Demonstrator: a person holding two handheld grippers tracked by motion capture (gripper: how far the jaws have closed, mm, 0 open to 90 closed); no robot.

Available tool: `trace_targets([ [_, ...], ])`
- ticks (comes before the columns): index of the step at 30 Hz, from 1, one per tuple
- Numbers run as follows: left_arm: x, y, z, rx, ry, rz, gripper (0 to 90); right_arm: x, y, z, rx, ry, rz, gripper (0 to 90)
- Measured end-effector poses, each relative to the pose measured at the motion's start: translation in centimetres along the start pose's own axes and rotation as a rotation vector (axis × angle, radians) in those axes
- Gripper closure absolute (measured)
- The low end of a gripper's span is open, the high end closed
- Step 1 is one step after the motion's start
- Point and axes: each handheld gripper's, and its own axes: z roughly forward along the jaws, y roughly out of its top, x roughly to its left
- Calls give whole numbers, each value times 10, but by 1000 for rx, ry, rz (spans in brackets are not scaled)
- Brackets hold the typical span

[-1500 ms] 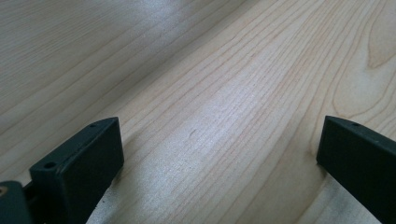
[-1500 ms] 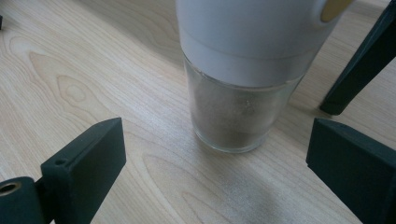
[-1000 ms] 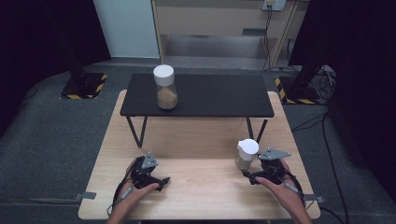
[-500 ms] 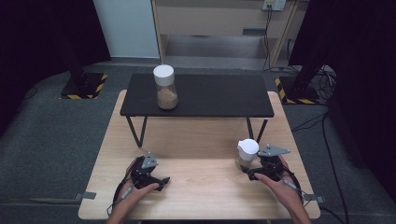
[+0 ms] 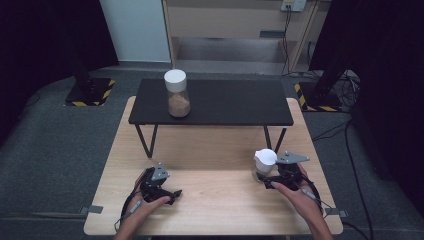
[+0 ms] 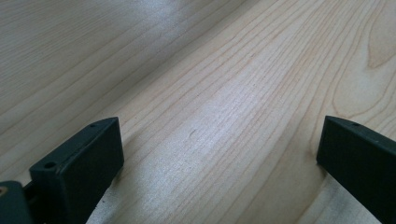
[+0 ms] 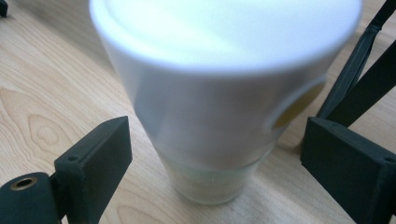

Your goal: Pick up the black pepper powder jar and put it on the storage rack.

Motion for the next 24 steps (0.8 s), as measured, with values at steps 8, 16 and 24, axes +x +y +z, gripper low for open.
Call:
trace_targets([
  [8,0,0,0,0,0,0,0,-2,5,2,-7,9,1,145],
  [16,0,0,0,0,0,0,0,1,3,4,-27,6,-17,240],
  [24,0,0,0,0,0,0,0,2,0,5,-45,0,-9,304],
])
